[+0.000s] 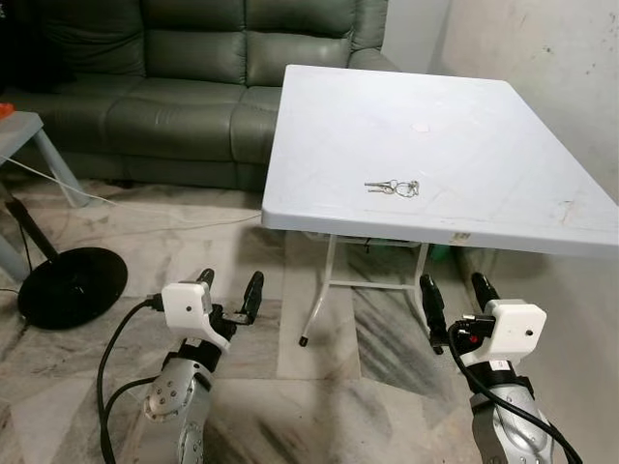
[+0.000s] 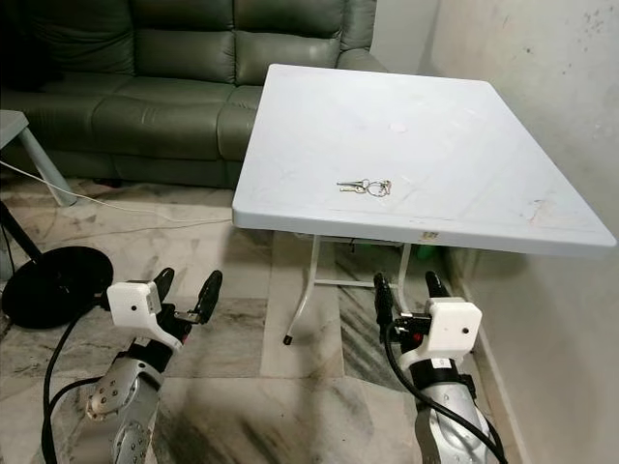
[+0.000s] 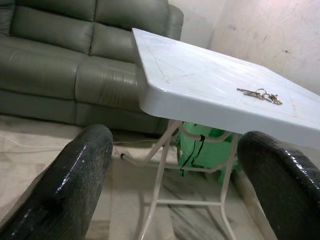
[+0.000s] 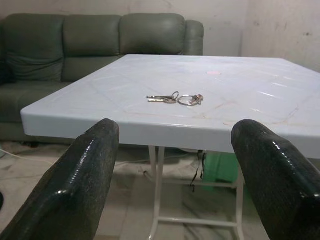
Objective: Hang keys on a hook
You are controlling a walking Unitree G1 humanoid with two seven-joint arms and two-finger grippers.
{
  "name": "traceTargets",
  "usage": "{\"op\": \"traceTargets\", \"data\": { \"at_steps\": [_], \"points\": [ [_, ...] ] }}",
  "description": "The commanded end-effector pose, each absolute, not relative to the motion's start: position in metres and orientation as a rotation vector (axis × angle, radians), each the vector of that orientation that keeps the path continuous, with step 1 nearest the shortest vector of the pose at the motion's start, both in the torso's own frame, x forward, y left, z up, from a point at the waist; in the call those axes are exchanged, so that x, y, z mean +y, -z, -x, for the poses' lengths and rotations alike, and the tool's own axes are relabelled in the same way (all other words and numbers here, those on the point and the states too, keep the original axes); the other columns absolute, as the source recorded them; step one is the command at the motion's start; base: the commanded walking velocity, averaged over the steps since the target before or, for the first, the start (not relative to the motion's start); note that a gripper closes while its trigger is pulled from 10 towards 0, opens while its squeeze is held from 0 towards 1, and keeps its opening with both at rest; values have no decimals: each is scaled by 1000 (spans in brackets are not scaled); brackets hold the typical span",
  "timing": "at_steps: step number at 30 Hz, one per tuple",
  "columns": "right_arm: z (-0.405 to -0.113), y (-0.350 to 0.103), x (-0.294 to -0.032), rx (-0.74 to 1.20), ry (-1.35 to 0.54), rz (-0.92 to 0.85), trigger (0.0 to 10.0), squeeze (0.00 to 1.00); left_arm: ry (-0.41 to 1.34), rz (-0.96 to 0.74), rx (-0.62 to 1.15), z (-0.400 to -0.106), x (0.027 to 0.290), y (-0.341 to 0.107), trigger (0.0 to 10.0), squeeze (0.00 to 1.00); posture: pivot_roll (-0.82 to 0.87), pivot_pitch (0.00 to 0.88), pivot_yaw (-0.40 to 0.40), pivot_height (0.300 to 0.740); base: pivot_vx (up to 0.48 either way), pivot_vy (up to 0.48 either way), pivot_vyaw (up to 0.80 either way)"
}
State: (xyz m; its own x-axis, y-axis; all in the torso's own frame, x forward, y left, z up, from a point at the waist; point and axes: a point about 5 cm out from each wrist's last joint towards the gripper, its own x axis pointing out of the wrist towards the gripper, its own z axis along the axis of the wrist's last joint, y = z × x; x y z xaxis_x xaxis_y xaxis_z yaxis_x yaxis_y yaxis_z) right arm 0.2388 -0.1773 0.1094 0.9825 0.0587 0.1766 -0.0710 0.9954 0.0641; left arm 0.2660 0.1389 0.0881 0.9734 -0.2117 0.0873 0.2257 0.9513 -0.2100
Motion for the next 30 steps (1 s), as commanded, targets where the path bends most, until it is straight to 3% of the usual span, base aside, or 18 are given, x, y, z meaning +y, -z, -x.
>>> {"op": "traceTargets", "data": {
  "at_steps": [1,18,30],
  "points": [
    [-239,-116,-178,-194,-63,-76,10000,0,226,218,-67,-268,137,-93,10000,0,3,70,-61,740,0,0,0],
    [-243,-117,-176,-187,-70,-86,10000,0,240,194,-61,-269,133,-95,10000,0,9,54,-62,740,0,0,0],
    [-245,-117,-174,-188,-80,-79,10000,0,252,186,-63,-272,131,-97,10000,0,14,44,-57,740,257,0,0]
  ]
}}
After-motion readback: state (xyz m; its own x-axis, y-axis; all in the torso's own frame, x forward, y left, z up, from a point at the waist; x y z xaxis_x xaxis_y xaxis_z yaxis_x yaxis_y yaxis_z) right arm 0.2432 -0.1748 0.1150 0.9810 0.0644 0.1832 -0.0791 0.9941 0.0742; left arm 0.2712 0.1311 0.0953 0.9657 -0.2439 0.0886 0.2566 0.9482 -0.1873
